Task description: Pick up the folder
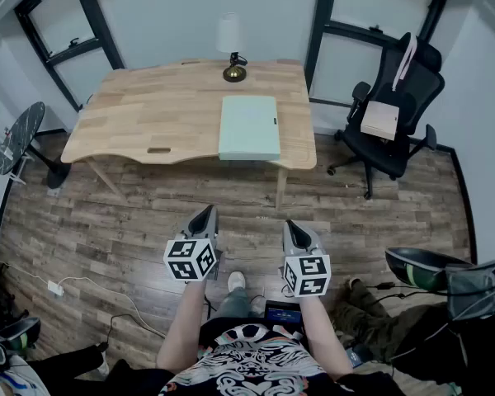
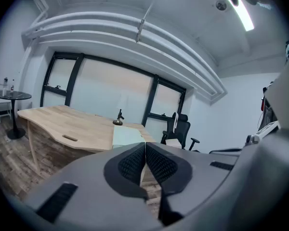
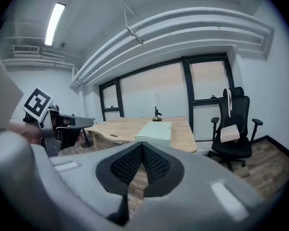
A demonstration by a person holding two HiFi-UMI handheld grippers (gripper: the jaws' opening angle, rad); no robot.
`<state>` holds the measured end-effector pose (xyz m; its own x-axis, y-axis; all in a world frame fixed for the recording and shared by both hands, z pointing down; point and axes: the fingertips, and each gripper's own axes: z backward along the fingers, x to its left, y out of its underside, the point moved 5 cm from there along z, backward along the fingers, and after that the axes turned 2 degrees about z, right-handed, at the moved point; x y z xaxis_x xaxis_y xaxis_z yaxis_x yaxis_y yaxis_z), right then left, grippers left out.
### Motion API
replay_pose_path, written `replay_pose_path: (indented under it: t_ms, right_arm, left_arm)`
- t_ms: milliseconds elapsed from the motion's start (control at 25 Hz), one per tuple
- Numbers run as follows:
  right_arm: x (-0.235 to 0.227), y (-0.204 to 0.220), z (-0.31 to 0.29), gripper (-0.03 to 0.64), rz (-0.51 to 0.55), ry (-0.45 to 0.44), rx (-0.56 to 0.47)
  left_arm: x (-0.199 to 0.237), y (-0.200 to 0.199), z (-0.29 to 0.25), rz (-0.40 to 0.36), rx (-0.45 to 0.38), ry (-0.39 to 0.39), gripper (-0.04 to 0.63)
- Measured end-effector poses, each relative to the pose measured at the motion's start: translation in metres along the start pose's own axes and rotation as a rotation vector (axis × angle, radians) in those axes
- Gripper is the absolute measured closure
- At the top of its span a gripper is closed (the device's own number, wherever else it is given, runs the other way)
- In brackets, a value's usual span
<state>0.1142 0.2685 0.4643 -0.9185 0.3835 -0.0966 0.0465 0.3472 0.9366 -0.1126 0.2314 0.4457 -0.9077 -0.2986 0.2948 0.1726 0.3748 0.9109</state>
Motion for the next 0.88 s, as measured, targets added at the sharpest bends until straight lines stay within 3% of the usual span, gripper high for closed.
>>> replay_pose_path:
  t_ms: [440, 720, 880]
  right_arm:
    - [-0.002, 0.003, 0.011, 0.612, 0.023, -0.01, 0.0]
    - [-0.008, -0.008, -0.007, 0.612, 0.061, -0.037, -0.013]
    - [-0.021, -0.013, -0.026, 0.612, 0.067, -0.011, -0.009]
  left_arm:
    - [-0.012, 0.004, 0.016, -0.039, -0.001, -0.01, 0.586]
    - [-0.012, -0.013, -0.001, -0.016, -0.036, 0.014, 0.587]
    - [-0.002, -0.018, -0.022, -0.06, -0.026, -0.024, 0.588]
